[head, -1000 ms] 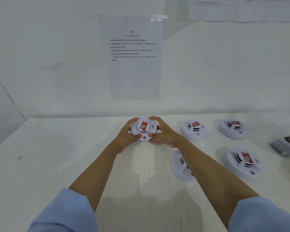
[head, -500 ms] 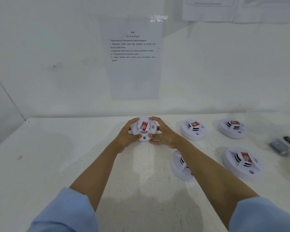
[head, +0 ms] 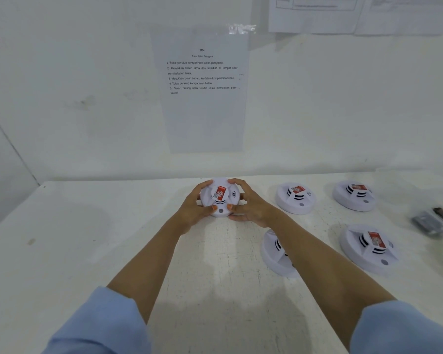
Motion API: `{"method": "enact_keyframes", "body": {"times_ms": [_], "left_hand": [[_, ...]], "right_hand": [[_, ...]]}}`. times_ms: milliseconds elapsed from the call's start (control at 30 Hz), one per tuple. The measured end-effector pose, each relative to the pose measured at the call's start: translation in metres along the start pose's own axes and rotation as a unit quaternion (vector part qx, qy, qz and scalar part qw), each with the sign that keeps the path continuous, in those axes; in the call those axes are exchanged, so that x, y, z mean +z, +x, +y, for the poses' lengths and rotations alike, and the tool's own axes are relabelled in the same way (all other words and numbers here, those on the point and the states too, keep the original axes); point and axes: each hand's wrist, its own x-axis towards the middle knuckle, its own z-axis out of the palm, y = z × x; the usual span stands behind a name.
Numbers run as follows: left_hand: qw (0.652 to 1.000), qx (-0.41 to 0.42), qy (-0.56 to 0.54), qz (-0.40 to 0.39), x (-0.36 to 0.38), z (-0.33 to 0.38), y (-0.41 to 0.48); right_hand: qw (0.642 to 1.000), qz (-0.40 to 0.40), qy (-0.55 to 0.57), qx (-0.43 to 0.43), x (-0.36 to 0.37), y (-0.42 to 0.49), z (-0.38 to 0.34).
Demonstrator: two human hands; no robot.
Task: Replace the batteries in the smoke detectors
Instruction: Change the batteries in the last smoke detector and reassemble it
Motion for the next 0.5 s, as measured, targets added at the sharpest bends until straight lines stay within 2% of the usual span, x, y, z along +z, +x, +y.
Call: {"method": "enact_keyframes", "body": {"times_ms": [500], "left_hand": [[1.0,-0.001,-0.009,-0.006,-0.0007,-0.0022,0.0024]], "right_hand": [[1.0,-0.001,-0.001,0.0,-0.0004,-0.0001,-0.0001]]}}
